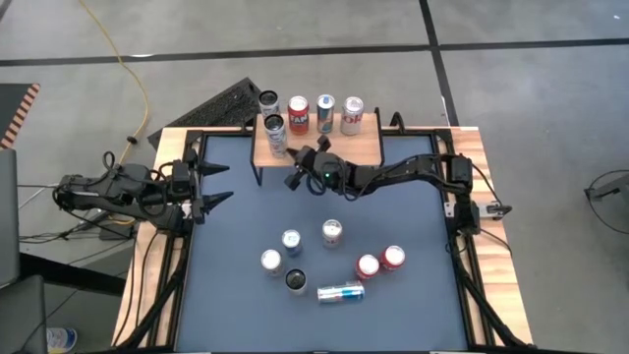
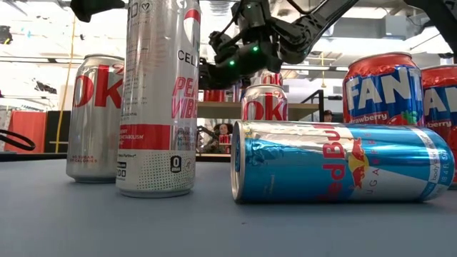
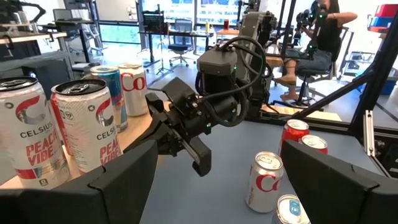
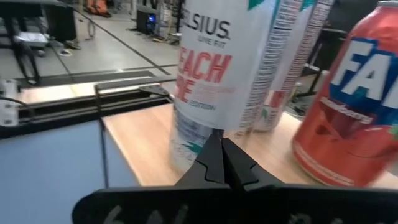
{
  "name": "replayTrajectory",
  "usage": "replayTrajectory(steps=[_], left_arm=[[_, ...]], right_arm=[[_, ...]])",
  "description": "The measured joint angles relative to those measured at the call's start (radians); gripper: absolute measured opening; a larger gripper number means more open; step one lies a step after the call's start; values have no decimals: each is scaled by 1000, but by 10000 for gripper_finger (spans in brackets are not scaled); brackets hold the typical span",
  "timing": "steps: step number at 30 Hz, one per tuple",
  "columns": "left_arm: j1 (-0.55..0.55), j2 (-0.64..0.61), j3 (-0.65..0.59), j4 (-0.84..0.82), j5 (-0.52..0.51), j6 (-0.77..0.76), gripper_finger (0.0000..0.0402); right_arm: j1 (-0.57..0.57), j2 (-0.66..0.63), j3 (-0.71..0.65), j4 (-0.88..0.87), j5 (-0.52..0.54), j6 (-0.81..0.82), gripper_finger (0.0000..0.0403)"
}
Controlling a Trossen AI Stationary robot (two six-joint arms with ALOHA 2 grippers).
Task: Place canned beverage on shelf
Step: Adjust the black soda can
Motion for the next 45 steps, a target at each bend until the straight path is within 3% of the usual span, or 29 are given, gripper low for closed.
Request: replayTrajectory(steps=[21,45], left_arm=[[0,0,0,0,-3,-6,332],[0,0,0,0,-4,-13,332]], right_arm=[[-37,0,0,72,-111,26,0],[-56,0,41,48,-127,-4,0]])
